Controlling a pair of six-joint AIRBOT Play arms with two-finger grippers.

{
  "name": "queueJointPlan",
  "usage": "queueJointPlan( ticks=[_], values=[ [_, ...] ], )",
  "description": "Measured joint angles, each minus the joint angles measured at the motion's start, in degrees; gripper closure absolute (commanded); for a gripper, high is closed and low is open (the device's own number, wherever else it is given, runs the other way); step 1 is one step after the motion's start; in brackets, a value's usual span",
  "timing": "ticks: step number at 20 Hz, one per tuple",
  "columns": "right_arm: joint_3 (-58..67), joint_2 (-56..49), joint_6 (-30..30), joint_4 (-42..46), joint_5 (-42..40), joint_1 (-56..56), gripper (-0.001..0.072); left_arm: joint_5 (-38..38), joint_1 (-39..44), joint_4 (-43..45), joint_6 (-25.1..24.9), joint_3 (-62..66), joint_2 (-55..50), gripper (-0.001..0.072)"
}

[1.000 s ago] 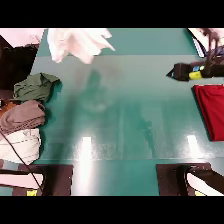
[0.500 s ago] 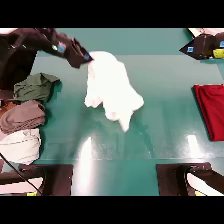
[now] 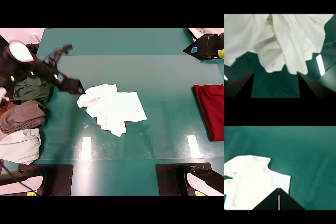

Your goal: Fold the shirts.

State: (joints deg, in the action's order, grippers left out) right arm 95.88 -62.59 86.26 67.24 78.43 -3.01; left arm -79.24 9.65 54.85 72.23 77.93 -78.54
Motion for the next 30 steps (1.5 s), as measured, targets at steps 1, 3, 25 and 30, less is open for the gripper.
queueJointPlan(
  ticks=[1, 3, 25, 30],
  values=[
    [0.00, -0.20, -0.02, 0.07, 0.00, 0.00, 0.0688, 2.10, 1.27, -1.64, 0.42, -4.92, 1.51, 0.0085],
    [0.00, -0.81, -0.02, 0.24, 0.22, 0.00, 0.0687, 6.43, 5.01, -3.58, 1.01, -13.40, 3.93, 0.0085],
    [-12.76, -2.80, -1.60, -0.02, 6.54, 0.00, 0.0686, 17.75, 10.10, 10.43, 10.27, -12.61, 15.74, 0.0683],
    [-31.52, -5.05, -4.85, -4.57, -3.23, 0.00, 0.0239, 9.84, 2.29, 16.48, 8.85, -7.30, 20.31, 0.0684]
  ],
)
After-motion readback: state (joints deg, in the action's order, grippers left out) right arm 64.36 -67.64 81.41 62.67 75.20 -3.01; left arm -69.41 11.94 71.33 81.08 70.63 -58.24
